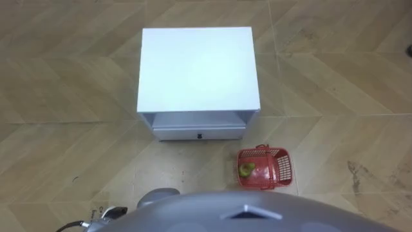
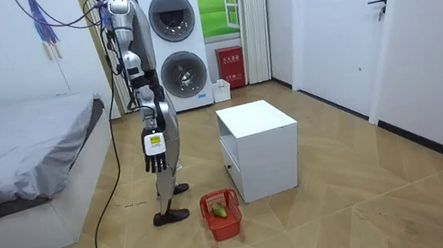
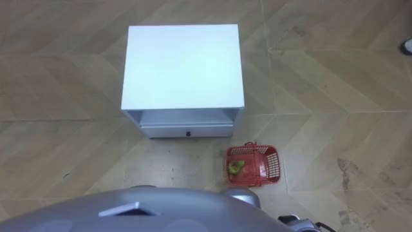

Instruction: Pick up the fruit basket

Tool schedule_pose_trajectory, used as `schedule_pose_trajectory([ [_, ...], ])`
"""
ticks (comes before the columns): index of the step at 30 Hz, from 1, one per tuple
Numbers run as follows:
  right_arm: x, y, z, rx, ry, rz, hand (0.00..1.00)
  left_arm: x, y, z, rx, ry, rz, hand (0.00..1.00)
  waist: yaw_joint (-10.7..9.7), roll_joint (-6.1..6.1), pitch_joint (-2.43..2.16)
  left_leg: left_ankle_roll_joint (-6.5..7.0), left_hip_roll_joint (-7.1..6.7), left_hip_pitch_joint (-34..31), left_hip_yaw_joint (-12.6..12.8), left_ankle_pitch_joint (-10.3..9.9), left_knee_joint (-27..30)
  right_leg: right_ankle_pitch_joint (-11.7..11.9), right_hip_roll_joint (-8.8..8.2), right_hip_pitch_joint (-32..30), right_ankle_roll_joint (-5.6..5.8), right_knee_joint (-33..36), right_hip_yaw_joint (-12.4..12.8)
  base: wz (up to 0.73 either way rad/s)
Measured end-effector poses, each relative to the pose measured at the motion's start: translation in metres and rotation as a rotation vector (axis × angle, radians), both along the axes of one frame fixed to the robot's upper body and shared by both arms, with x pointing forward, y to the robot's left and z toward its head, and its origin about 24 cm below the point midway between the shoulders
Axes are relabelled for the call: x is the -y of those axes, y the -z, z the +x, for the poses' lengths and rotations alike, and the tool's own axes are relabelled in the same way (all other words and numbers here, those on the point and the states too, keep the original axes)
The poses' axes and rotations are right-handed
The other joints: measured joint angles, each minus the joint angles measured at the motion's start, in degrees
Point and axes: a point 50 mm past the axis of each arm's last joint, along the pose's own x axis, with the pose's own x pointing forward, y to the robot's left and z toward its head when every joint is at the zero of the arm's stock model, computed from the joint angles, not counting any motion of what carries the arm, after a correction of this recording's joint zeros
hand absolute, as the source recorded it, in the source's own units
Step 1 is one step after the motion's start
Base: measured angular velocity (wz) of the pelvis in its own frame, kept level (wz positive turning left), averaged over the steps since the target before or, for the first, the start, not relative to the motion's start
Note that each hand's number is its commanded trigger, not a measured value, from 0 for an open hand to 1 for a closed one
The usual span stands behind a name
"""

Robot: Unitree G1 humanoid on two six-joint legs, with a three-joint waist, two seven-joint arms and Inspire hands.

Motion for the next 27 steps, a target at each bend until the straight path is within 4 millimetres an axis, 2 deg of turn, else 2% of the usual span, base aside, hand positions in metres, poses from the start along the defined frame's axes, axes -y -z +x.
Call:
schedule_pose_trajectory([
  [6, 0.0, 0.0, 0.0003, 0.0, -0.004, 0.001, 0.0, 0.0002, 0.0, 0.0008, 0.003, 0.001, -0.001, 0.0, 0.0, 0.52, -0.03, -0.01, 0.03, 0.0, 0.0, 0.0, 0.0, 0.0, 0.03, 0.0, -0.01, 0.1, 0.0, 0.0],
  [17, -0.0014, 0.0001, 0.0005, -0.013, -0.017, 0.032, 0.0, -0.0005, -0.0001, -0.0002, 0.004, -0.028, -0.004, 0.0, 0.7, 0.51, 0.02, -0.03, 0.06, 0.0, 0.1, 0.0, 0.0, 0.0, 0.03, -0.1, -0.01, 0.0, 0.0, 0.0],
  [27, -0.0014, 0.0002, 0.0011, -0.01, -0.02, 0.029, 0.0, -0.0007, -0.0001, -0.0005, 0.001, -0.029, 0.0, 0.0, 1.5, 0.87, -0.16, -0.03, 0.08, -0.1, 0.1, 0.0, -0.2, 0.0, 0.02, -0.3, -0.02, 0.1, -0.2, 0.0],
])
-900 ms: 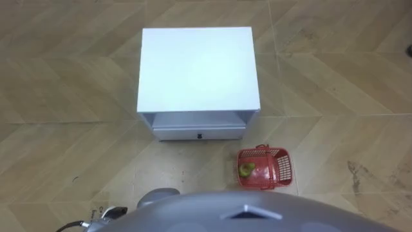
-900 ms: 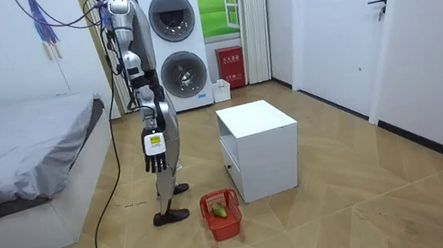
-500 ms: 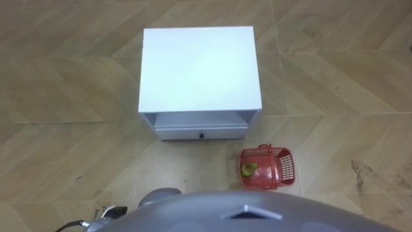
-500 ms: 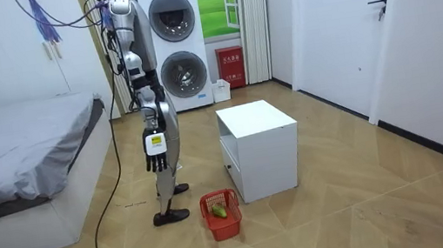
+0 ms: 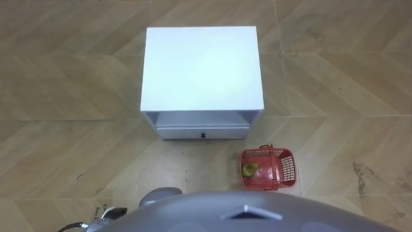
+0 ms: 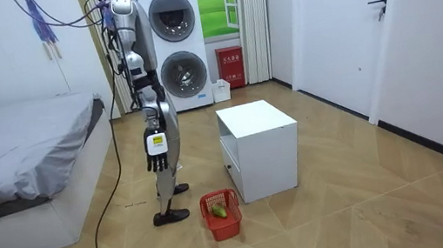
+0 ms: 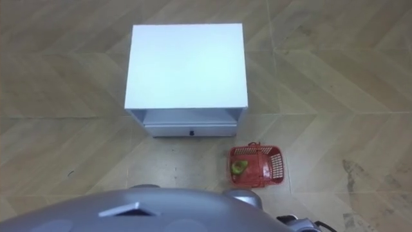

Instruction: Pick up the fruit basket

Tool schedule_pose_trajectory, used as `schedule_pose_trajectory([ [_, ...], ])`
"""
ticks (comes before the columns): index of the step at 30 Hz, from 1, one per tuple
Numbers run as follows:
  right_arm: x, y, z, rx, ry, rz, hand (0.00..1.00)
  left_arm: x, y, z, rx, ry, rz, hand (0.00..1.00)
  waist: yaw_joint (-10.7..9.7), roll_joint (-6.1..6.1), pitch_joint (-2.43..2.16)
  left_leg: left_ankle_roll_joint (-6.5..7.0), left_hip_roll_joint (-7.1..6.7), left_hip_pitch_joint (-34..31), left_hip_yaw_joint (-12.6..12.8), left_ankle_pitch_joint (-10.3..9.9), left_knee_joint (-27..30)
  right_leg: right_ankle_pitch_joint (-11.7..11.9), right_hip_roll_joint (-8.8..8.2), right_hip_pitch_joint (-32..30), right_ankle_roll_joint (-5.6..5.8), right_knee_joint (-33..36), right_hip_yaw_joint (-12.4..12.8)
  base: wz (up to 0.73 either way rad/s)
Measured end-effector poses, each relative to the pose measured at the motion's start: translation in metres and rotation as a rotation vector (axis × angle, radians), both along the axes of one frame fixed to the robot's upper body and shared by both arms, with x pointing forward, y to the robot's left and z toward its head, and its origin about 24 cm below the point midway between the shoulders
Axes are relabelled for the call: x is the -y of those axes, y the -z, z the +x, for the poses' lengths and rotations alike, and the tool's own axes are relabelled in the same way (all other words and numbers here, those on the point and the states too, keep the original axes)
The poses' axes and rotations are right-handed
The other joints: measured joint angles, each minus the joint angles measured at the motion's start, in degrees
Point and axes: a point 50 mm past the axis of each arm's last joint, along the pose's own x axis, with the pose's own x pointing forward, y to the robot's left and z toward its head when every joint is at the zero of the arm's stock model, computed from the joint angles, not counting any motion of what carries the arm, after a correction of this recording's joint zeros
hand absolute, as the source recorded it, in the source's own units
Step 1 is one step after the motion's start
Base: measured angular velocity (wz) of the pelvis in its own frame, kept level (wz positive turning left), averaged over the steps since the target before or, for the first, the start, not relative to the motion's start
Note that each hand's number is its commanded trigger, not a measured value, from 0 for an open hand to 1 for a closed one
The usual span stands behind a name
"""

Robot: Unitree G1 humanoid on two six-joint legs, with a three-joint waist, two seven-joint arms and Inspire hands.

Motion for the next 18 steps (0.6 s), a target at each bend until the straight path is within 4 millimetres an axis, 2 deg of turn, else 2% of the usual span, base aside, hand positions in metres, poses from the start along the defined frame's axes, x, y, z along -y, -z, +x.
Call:
schedule_pose_trajectory([
  [11, 0.0, 0.0, 0.008, 0.035, -0.011, -0.001, 0.0, -0.001, 0.0, 0.001, 0.012, 0.002, 0.015, 0.0, 0.0, -0.28, 0.15, -0.03, -0.01, 0.0, 0.2, 0.0, -0.2, 0.0, -0.02, -0.1, 0.01, -0.1, 0.1, 0.0],
  [18, 0.001, 0.0, 0.014, 0.049, -0.035, -0.01, 0.0, -0.001, 0.0, 0.002, 0.014, 0.003, 0.016, 0.0, -0.1, -0.24, 0.09, -0.03, 0.02, 0.0, 0.3, 0.0, -0.5, 0.0, 0.0, -0.3, 0.01, -0.1, 0.0, 0.0],
])
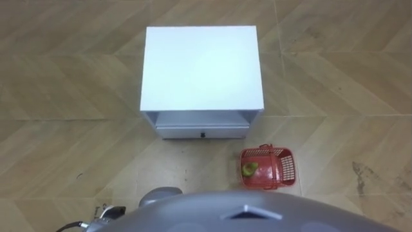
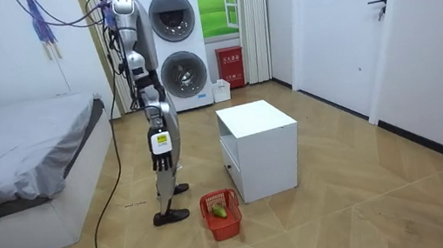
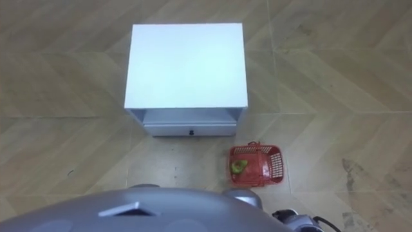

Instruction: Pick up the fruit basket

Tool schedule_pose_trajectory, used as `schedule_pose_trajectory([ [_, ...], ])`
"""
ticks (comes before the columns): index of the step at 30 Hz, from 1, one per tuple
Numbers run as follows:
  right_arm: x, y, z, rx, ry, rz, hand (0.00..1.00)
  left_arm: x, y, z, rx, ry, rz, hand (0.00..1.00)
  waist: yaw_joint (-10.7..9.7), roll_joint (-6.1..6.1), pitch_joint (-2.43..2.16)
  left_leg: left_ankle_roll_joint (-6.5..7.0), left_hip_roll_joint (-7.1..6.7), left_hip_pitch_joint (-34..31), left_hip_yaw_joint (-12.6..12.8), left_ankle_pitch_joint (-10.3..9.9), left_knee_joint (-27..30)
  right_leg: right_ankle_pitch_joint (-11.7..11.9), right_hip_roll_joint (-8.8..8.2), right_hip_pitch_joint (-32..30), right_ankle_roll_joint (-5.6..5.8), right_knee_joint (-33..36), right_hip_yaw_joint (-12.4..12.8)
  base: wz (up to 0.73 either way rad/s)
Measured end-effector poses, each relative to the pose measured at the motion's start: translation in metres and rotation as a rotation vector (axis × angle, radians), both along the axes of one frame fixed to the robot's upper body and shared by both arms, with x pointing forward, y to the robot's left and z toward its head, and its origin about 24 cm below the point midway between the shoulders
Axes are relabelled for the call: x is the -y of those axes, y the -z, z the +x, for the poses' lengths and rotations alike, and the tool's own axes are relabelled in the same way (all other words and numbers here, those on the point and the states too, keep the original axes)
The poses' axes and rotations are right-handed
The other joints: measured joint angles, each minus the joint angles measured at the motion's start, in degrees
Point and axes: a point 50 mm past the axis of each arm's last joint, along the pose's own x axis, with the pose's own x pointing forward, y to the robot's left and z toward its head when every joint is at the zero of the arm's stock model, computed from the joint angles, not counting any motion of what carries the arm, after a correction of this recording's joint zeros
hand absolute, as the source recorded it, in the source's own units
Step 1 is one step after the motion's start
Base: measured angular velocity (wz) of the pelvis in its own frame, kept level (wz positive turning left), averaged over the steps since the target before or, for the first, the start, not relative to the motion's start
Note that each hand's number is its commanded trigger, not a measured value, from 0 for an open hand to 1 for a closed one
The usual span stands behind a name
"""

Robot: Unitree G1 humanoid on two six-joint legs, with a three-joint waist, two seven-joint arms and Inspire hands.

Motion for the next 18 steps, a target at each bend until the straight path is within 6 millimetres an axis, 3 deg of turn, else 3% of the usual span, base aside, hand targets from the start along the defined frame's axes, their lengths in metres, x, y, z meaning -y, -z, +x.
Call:
schedule_pose_trajectory([
  [11, 0.001, 0.0, 0.0, 0.022, -0.013, -0.023, 0.0, 0.001, 0.001, -0.004, -0.01, 0.0, -0.005, 0.0, 0.1, -0.1, 0.07, 0.0, 0.07, 0.1, -0.3, 0.0, 0.3, 0.0, -0.09, 0.2, -0.01, 0.2, -1.3, 0.01],
  [16, 0.003, -0.001, 0.006, 0.055, 0.004, -0.049, 0.0, 0.002, 0.001, 0.0, 0.004, 0.001, -0.009, 0.0, 0.3, 0.46, 0.11, -0.01, 0.24, -1.2, 0.8, -0.5, 1.6, -0.7, -0.28, -2.1, -0.14, 2.5, -0.6, -0.12],
  [18, 0.006, -0.001, 0.016, 0.096, 0.019, -0.088, 0.0, 0.003, 0.001, 0.0, 0.014, -0.01, -0.02, 0.0, -0.2, 1.23, 0.14, 0.33, 0.31, -3.8, 0.9, -1.5, 4.9, -1.8, -0.86, -4.6, 0.06, 5.5, -0.7, -0.02],
])
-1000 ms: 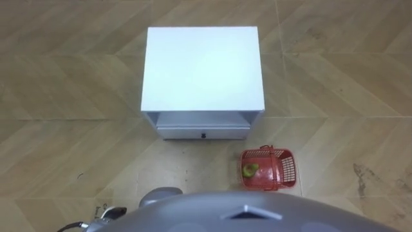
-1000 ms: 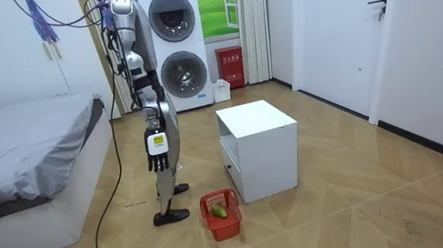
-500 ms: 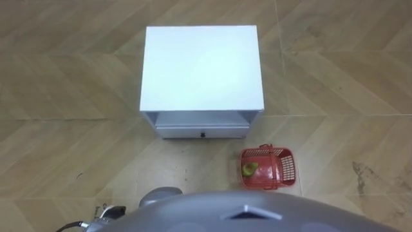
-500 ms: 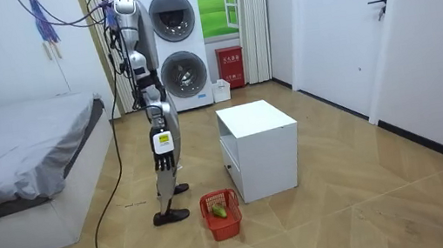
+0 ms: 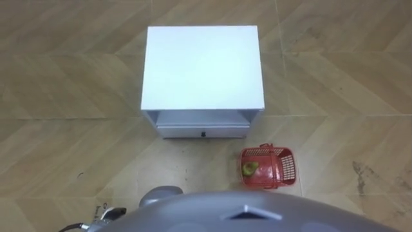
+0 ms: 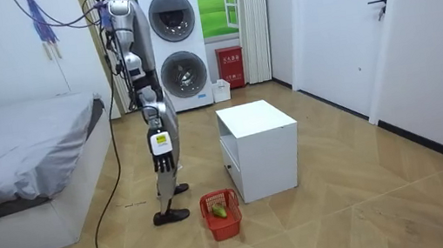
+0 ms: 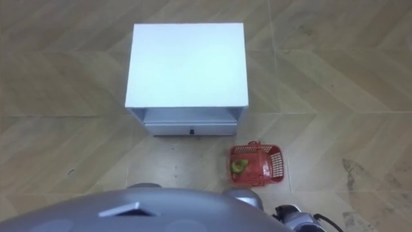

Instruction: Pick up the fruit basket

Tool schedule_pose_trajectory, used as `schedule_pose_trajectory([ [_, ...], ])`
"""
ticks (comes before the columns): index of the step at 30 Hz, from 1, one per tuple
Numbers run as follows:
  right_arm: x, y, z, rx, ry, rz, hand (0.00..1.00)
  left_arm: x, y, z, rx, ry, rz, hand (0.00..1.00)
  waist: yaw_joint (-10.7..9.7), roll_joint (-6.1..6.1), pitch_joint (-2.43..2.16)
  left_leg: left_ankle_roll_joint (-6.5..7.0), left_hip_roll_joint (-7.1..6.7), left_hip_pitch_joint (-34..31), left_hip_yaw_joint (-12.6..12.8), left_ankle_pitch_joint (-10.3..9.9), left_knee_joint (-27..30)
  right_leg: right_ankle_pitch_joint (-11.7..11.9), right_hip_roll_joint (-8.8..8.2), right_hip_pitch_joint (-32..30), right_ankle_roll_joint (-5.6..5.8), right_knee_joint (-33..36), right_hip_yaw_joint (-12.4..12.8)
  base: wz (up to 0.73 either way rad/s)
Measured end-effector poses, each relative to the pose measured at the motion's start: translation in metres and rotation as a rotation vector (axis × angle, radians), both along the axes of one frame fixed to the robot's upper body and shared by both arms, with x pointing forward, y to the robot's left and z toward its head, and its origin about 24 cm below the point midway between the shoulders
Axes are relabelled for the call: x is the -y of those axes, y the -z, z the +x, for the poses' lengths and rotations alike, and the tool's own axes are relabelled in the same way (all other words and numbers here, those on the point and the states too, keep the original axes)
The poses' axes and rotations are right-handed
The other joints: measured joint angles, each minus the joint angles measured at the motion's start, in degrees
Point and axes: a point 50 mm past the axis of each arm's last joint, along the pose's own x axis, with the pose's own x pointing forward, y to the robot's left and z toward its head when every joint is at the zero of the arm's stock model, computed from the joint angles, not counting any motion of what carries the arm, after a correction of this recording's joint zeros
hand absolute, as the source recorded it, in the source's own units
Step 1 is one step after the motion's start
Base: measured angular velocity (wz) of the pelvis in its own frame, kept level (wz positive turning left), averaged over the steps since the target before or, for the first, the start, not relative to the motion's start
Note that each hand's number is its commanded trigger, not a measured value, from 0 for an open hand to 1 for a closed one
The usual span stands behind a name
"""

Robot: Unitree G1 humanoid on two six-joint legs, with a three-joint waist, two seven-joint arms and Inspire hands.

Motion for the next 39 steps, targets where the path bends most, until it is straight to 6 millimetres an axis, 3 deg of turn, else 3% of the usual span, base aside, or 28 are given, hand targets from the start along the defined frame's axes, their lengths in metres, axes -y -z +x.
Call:
schedule_pose_trajectory([
  [2, 0.004, -0.001, 0.007, 0.044, 0.048, -0.023, 0.0, -0.001, 0.0, 0.007, 0.021, -0.006, -0.003, 0.0, -0.7, 0.24, -0.08, 0.59, -0.25, -3.2, 0.1, -0.6, 3.2, -1.1, -0.22, -3.4, 0.36, 3.9, 0.0, 0.05],
  [4, 0.009, -0.003, 0.02, 0.099, 0.084, -0.056, 0.0, -0.004, 0.0, 0.014, 0.045, -0.035, -0.002, 0.0, -0.8, 0.74, 0.35, 1.07, -0.17, -7.4, 1.1, -1.0, 7.4, -1.1, -0.53, -7.6, 0.42, 7.6, 1.1, -0.21],
  [5, 0.011, -0.006, 0.036, 0.165, 0.088, -0.076, 0.0, -0.008, -0.001, 0.014, 0.064, -0.072, 0.002, 0.0, -0.9, 0.9, 0.29, 2.06, -0.18, -11.0, 2.0, -1.0, 10.1, -0.9, -0.83, -9.7, 0.67, 8.6, 2.6, -0.35],
  [7, 0.016, -0.012, 0.057, 0.262, 0.118, -0.099, 0.0, -0.012, -0.001, 0.013, 0.082, -0.111, 0.007, 0.0, -1.1, 2.2, -0.61, 3.25, 0.1, -15.3, 1.7, -1.0, 9.5, 0.4, -0.21, -13.7, 1.74, 8.5, 3.4, -0.16],
  [8, 0.016, -0.015, 0.071, 0.34, 0.192, -0.097, 0.0, -0.021, -0.004, 0.022, 0.119, -0.127, 0.025, 0.0, -1.6, 2.23, -0.4, 3.8, 0.73, -18.5, 3.2, -1.4, 11.2, -2.1, -1.61, -17.9, 1.93, 17.6, 1.9, 0.36],
  [9, 0.015, -0.016, 0.072, 0.362, 0.235, -0.095, 0.0, -0.026, -0.005, 0.025, 0.137, -0.14, 0.036, 0.0, -1.7, 1.36, -0.17, 4.44, 0.4, -19.8, 3.9, -1.8, 12.5, -3.6, -2.77, -19.2, 2.24, 24.0, 1.2, 0.77],
  [10, 0.014, -0.015, 0.07, 0.374, 0.309, -0.092, 0.0, -0.036, -0.008, 0.026, 0.158, -0.162, 0.061, 0.0, -1.0, -0.93, -0.37, 5.35, -1.48, -21.5, 4.7, -2.4, 14.5, -4.5, -5.86, -19.3, 3.02, 36.8, 0.8, 0.66],
  [11, 0.016, -0.018, 0.078, 0.407, 0.352, -0.1, 0.0, -0.042, -0.009, 0.022, 0.155, -0.181, 0.083, 0.0, 0.4, -2.36, -0.79, 5.96, -2.21, -24.1, 5.3, -2.9, 17.1, -4.1, -7.74, -17.8, 3.53, 45.1, 1.1, 0.44],
  [12, 0.019, -0.024, 0.098, 0.476, 0.382, -0.108, 0.0, -0.045, -0.01, 0.022, 0.158, -0.206, 0.096, 0.0, 0.9, -2.69, -0.98, 6.34, -1.79, -27.8, 5.3, -3.6, 20.5, -2.7, -8.57, -15.2, 3.95, 48.1, 1.1, 0.04],
  [13, 0.02, -0.027, 0.108, 0.513, 0.399, -0.108, 0.0, -0.046, -0.011, 0.022, 0.161, -0.219, 0.104, 0.0, 1.2, -2.74, -0.74, 6.44, -1.52, -29.9, 5.4, -3.8, 22.3, -1.8, -8.95, -13.9, 4.07, 48.3, 1.2, -0.07],
  [14, 0.019, -0.037, 0.135, 0.6, 0.416, -0.098, 0.0, -0.048, -0.011, 0.024, 0.169, -0.248, 0.116, 0.0, 1.6, -2.96, -0.42, 6.62, -1.07, -34.5, 5.5, -4.0, 25.8, -0.7, -9.86, -11.5, 4.68, 47.8, 1.3, 0.0],
  [15, 0.018, -0.047, 0.159, 0.682, 0.423, -0.086, 0.0, -0.049, -0.012, 0.029, 0.179, -0.264, 0.128, 0.0, 1.6, -3.24, -0.4, 6.77, -0.99, -39.9, 5.5, -4.4, 29.9, -0.2, -11.07, -9.4, 5.07, 47.1, 1.4, 0.05],
  [16, 0.018, -0.053, 0.17, 0.72, 0.421, -0.081, 0.0, -0.05, -0.012, 0.033, 0.185, -0.268, 0.133, 0.0, 1.6, -3.27, -0.38, 6.84, -1.01, -42.7, 5.5, -4.8, 32.5, -0.2, -11.5, -8.4, 5.18, 46.3, 1.4, 0.18],
  [18, 0.02, -0.07, 0.2, 0.828, 0.41, -0.081, 0.0, -0.051, -0.015, 0.052, 0.22, -0.252, 0.155, 0.0, 2.0, -3.56, -0.16, 7.13, -1.18, -53.7, 5.6, -7.5, 45.5, -0.7, -13.23, -5.0, 5.38, 45.6, 2.5, 0.24],
  [19, 0.02, -0.073, 0.204, 0.846, 0.408, -0.08, 0.0, -0.051, -0.015, 0.056, 0.232, -0.254, 0.16, 0.0, 1.9, -3.61, -0.13, 7.19, -1.22, -56.2, 5.8, -8.2, 49.0, -1.4, -13.61, -4.7, 5.54, 46.1, 2.8, 0.29],
  [21, 0.022, -0.076, 0.208, 0.874, 0.404, -0.083, 0.0, -0.047, -0.016, 0.072, 0.277, -0.255, 0.163, 0.0, 1.9, -3.43, 1.14, 7.48, -1.21, -64.0, 6.3, -10.1, 61.6, -13.7, -14.07, -5.1, 5.88, 57.8, 4.2, 0.37],
  [23, 0.022, -0.068, 0.194, 0.828, 0.417, -0.088, 0.0, -0.044, -0.015, 0.071, 0.292, -0.269, 0.16, 0.0, 2.4, -4.25, 1.6, 6.61, -1.19, -67.7, 6.4, -10.8, 67.1, -17.4, -15.15, -7.9, 4.55, 68.6, 4.4, 0.18],
  [24, 0.022, -0.066, 0.191, 0.816, 0.416, -0.09, 0.0, -0.044, -0.015, 0.071, 0.295, -0.272, 0.159, 0.0, 2.5, -4.25, 1.6, 6.4, -1.13, -68.7, 6.4, -10.9, 68.5, -17.7, -15.6, -8.9, 4.23, 71.8, 4.4, 0.0],
  [26, 0.023, -0.065, 0.188, 0.814, 0.419, -0.1, 0.0, -0.043, -0.012, 0.057, 0.256, -0.28, 0.171, 0.0, 2.2, -5.41, 2.12, 6.26, -1.27, -72.0, 6.4, -10.9, 73.0, -18.0, -16.92, -12.0, 4.57, 81.1, 5.0, -0.07],
  [29, 0.026, -0.068, 0.188, 0.838, 0.425, -0.126, 0.0, -0.044, -0.012, 0.048, 0.238, -0.276, 0.196, 0.0, 1.6, -6.74, 2.05, 6.47, -1.38, -73.8, 6.6, -11.8, 77.7, -18.0, -16.99, -11.7, 4.57, 87.6, 5.9, 0.12],
  [34, 0.024, -0.075, 0.196, 0.905, 0.462, -0.091, 0.0, -0.05, -0.014, 0.049, 0.282, -0.249, 0.232, 0.0, 1.1, -8.77, 1.76, 5.85, -3.17, -74.3, 6.6, -12.6, 81.5, -18.0, -16.66, -8.7, 4.57, 91.9, 5.5, 0.2],
  [39, 0.021, -0.079, 0.202, 0.937, 0.466, -0.053, 0.0, -0.052, -0.015, 0.045, 0.277, -0.228, 0.243, 0.0, 0.3, -10.24, 1.6, 5.09, -3.47, -75.7, 6.5, -12.7, 83.8, -18.7, -14.85, -7.7, 4.41, 95.3, 5.9, 0.12],
])
